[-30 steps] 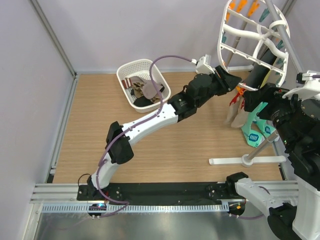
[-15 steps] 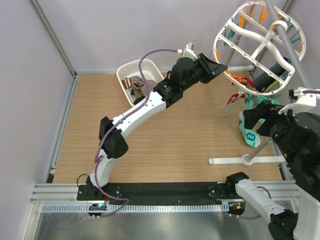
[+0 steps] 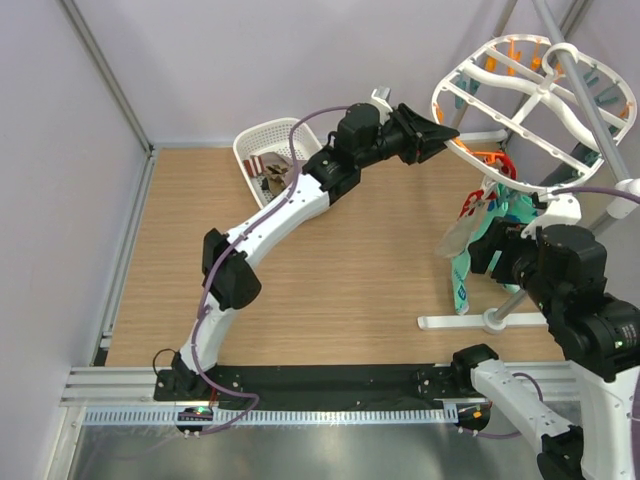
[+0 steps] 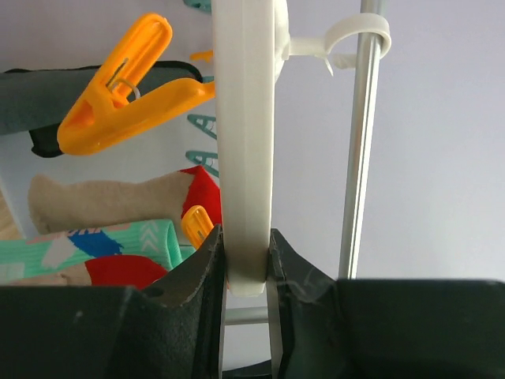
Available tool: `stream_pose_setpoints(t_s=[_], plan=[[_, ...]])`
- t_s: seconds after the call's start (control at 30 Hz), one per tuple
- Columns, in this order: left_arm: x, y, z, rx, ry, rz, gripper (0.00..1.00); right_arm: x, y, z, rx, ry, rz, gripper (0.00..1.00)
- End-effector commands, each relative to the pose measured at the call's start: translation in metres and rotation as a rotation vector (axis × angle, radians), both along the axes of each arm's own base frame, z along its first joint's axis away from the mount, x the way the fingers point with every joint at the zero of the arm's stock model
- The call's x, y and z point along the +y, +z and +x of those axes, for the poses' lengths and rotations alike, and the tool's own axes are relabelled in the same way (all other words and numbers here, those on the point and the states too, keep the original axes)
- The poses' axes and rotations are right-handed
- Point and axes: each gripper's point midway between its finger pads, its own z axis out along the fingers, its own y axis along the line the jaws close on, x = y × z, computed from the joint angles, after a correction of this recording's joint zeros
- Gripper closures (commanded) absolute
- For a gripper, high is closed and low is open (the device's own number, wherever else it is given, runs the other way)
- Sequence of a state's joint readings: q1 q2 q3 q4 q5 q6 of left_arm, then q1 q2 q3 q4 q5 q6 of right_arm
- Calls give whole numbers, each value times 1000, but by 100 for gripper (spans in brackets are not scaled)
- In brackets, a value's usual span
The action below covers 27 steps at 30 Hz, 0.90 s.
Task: Remove the socks clipped to the hanger
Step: Adjust the hanger on the clothesline.
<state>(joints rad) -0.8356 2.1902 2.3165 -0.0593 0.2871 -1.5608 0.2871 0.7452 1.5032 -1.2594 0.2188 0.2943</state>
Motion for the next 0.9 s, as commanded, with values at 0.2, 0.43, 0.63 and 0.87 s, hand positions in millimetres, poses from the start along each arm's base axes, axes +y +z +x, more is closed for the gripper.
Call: stream_pose_setpoints(t_s=[0.2, 0.43, 0.63, 0.87], plan=[[10, 40, -12, -32, -87, -122, 100, -18, -18, 43, -111, -168, -32, 32], [17, 41, -4, -44, -63, -116, 99, -30, -27, 66, -160, -256, -83, 34], [18, 40, -2, -44, -65, -118, 98, -19, -33, 91, -183, -234, -61, 35], [22, 40, 0, -70, -57, -99, 88, -22, -42, 102, -194, -273, -67, 49]])
